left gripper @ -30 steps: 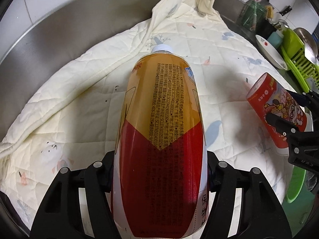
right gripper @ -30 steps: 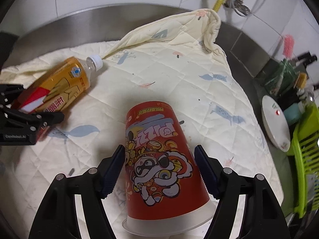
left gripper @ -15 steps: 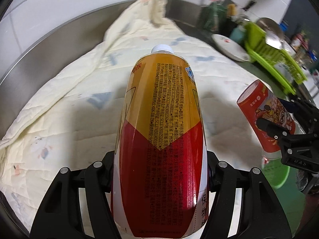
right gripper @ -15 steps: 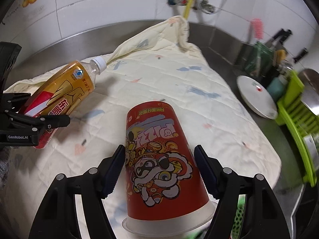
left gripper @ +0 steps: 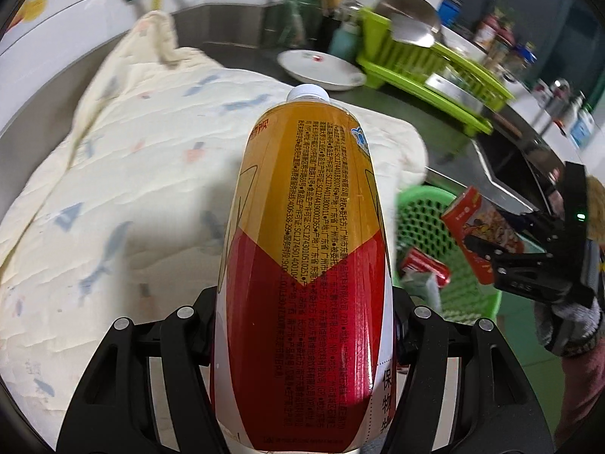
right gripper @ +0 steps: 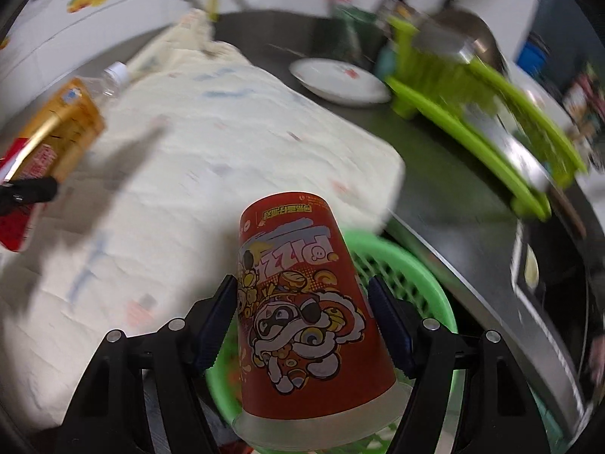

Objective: Collect trash
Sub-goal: 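Carry the red snack cup into the basket and open the right tool while the left tool carries the bottle, then lower the drink bottle into the green basket and open the left tool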

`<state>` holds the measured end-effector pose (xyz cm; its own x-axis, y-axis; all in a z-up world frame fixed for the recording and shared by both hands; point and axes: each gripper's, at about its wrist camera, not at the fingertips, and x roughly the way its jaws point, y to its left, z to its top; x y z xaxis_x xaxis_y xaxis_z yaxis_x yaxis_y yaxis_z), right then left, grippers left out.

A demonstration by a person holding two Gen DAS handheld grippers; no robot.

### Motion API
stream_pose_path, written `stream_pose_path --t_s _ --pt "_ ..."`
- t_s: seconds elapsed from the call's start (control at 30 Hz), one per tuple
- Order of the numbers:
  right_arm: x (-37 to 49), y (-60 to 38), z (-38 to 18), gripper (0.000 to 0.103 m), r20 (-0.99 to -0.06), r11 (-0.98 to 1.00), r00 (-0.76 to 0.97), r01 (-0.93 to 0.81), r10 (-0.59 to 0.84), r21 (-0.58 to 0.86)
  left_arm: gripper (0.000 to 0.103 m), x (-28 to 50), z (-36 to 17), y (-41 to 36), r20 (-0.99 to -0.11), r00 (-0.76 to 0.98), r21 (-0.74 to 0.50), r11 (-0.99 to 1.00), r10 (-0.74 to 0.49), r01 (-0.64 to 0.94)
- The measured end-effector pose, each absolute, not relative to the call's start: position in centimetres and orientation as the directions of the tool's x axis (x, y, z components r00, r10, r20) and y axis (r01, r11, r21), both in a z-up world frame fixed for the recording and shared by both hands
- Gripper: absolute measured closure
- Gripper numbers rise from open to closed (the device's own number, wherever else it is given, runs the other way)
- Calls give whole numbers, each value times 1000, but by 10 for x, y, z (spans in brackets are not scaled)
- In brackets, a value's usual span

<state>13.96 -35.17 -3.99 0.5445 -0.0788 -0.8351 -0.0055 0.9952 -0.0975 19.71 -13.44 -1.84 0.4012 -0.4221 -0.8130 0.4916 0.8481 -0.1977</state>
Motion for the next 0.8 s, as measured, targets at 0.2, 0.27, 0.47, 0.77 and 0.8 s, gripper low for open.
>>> stream_pose_path --t_s 0.2,0.27,0.47,0.77,0.8 --pt "117 -402 -75 35 -863 992 494 106 -109 -65 40 185 -25 -175 -823 365 -191 818 -435 543" --pt "113 -412 -88 35 -873 991 478 128 -101 -45 40 181 -27 -184 -827 354 -190 809 -437 556" --pt "108 -426 -111 36 -883 987 460 157 -89 -18 40 172 -32 -210 -837 329 -178 786 -437 592" --pt "74 -434 -91 36 -845 982 530 186 -62 44 40 161 -45 -249 -851 278 -184 749 -446 637" --pt "69 -435 -88 36 -840 981 540 189 -60 52 40 159 -48 -256 -855 272 -179 743 -442 645"
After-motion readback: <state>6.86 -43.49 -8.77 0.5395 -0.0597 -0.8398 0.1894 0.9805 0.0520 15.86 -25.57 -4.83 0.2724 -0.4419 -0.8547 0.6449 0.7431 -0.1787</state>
